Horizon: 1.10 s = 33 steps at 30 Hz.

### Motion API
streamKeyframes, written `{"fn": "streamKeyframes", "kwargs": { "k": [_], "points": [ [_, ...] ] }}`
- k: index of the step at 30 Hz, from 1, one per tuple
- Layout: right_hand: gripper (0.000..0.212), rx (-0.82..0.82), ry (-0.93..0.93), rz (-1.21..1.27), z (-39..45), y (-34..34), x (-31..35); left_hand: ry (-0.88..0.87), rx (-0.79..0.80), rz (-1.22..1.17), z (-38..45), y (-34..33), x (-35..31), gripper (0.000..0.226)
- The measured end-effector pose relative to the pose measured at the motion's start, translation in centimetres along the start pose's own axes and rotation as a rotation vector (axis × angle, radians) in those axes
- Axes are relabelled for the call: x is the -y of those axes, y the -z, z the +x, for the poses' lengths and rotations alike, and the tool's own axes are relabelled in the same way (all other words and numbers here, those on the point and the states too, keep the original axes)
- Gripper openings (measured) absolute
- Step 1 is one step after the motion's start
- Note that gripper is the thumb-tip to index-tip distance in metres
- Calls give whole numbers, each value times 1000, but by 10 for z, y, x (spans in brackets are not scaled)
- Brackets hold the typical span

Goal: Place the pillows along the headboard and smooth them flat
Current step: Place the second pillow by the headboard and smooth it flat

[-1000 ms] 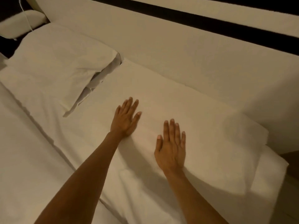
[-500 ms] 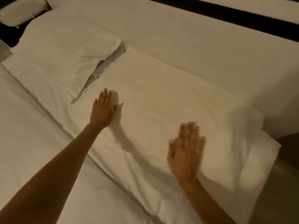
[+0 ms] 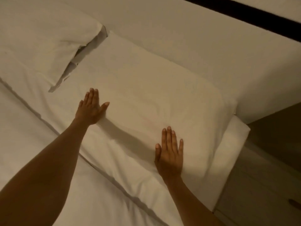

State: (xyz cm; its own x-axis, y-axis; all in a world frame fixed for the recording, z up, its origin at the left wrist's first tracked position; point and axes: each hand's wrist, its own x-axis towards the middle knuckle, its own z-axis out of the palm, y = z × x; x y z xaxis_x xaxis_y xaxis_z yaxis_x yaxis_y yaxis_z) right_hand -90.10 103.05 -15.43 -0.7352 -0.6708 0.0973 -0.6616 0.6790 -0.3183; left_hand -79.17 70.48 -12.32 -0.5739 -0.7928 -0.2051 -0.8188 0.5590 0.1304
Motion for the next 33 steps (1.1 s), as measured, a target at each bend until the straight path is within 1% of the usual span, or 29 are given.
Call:
{"fn": "streamKeyframes", "kwargs": {
  "k": [2, 4, 6, 8, 12, 16, 19, 21, 25, 30, 33],
  "points": [
    [54, 39, -49, -32, -7, 21, -19, 11, 17, 44, -5, 15, -3, 80],
    [54, 121, -108, -54, -8, 46, -35, 6, 34, 45, -17, 29, -15, 77],
    [58, 192, -143, -51, -7, 71, -53, 19, 58, 8, -38, 39, -37, 75],
    [57, 256, -164, -25, -3, 95, -74, 37, 76, -47, -66, 42, -67, 73],
    [58, 349, -131, -39, 25, 141, -117, 50, 193, -114, -132, 36, -135, 72],
    [62, 434, -53, -126, 62, 171, -161, 74, 274, -185, -193, 16, -205, 71],
    [61, 488, -24, -113, 91, 178, -189, 157, 311, -247, -233, -5, -253, 72],
    [62, 530, 27, -140, 108, 178, -207, 216, 329, -265, -259, -20, -281, 73],
    [64, 592, 115, -185, 137, 176, -234, 376, 350, -281, -300, -46, -330, 82],
    [68, 610, 95, -118, 174, 156, -255, 553, 359, -260, -312, -77, -370, 91],
    [64, 602, 93, -13, 187, 141, -261, 630, 342, -203, -312, -92, -384, 89]
  ]
}}
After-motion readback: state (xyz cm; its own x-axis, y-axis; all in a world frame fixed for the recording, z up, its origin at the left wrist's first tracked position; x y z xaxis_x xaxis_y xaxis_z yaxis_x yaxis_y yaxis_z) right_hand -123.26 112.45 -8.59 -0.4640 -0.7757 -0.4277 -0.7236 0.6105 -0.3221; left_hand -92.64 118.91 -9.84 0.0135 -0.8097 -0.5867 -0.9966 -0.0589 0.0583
